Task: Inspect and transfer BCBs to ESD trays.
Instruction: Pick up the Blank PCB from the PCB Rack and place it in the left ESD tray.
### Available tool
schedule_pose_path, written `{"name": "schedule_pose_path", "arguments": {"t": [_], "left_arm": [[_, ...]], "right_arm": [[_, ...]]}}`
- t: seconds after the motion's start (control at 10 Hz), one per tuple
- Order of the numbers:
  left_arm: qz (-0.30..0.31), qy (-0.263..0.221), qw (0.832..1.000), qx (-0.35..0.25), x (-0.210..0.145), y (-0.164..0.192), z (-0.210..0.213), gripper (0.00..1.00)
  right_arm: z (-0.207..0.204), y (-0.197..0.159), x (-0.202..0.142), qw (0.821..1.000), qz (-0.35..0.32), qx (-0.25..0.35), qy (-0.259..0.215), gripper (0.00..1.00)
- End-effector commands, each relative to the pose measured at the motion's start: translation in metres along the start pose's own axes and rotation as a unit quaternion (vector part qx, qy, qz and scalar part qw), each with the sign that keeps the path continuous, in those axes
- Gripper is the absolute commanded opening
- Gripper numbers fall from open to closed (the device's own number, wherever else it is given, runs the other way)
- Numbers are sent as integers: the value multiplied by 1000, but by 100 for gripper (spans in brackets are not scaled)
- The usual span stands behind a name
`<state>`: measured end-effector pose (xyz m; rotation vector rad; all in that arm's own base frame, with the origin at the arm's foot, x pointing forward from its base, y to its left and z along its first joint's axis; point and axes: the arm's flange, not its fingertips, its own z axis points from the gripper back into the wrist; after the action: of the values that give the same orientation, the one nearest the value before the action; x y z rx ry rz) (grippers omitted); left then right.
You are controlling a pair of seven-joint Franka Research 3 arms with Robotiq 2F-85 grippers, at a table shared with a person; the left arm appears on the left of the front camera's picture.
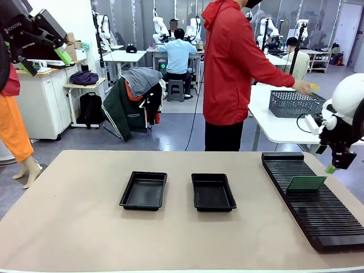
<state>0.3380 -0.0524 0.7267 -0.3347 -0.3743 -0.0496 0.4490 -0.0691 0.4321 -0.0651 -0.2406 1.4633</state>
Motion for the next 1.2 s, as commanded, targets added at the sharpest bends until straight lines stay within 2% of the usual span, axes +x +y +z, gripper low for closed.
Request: {"name": "schedule_pose_path", "arguments": {"t": [0.0,0.8,1.1], "left_arm": [[0,1,1000,0,0,0,-1,100],[0,1,1000,0,0,0,-1,100],[0,1,1000,0,0,0,-1,100]], "right_arm": [[-18,-5,-1,1000,27,-7,11,100],[-76,-22,-7,999,49,-5,15,100],[-74,-18,-3,999,39,5,25,100]]}}
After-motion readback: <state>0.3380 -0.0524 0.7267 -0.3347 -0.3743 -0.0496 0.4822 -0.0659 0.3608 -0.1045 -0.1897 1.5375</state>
